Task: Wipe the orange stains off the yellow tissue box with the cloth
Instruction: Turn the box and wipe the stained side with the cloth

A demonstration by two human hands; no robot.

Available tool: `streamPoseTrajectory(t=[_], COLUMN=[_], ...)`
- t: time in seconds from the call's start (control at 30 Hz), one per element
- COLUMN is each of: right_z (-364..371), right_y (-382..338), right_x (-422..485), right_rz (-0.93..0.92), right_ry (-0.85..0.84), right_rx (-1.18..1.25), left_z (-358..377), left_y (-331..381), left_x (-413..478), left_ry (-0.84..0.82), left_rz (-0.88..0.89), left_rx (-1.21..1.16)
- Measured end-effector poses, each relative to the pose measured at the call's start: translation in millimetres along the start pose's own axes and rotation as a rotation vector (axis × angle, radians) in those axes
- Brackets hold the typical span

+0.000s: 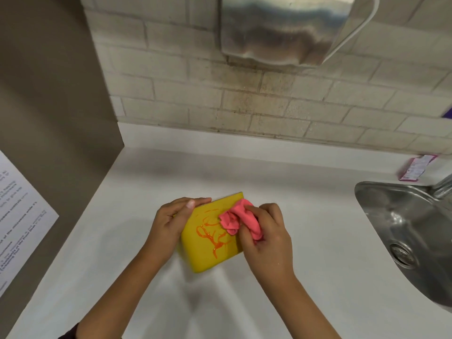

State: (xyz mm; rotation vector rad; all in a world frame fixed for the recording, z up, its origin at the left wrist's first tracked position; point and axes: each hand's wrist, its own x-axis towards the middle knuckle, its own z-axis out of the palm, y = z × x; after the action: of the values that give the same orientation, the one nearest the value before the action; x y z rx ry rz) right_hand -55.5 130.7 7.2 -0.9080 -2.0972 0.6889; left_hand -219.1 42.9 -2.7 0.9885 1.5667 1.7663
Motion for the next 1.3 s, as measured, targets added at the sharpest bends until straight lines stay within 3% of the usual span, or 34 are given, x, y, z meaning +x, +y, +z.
streamPoseTrajectory(t=[0.17, 0.43, 0.63, 0.83, 1.03, 1.3], right_z=[-2, 8, 12, 7, 4, 6], right_y=[2, -17, -25, -28, -15, -25], right_x=[8, 17, 17, 12, 33, 27], right_rz=[0.211, 0.061, 0.064, -0.12, 0.056, -0.213], right_ry=[0.011, 0.017, 0.027, -0.103, -0.072, -0.234], right_rx=[0.003, -0.229, -0.194, -0.167, -0.097, -0.088], left_z=[1, 2, 12, 3, -1, -3], left_y=[-1, -3, -10, -5, -4, -3], left_x=[0, 1, -9, -1, 4, 6], left_ry=[0.007, 0.01, 0.022, 0.019, -0.006, 0.017], left_rz=[-0.009, 0.008, 0.08, 0.004, 0.003, -0.041], left_rx=[-0.009, 0.024, 0.104, 0.011, 0.05, 0.024])
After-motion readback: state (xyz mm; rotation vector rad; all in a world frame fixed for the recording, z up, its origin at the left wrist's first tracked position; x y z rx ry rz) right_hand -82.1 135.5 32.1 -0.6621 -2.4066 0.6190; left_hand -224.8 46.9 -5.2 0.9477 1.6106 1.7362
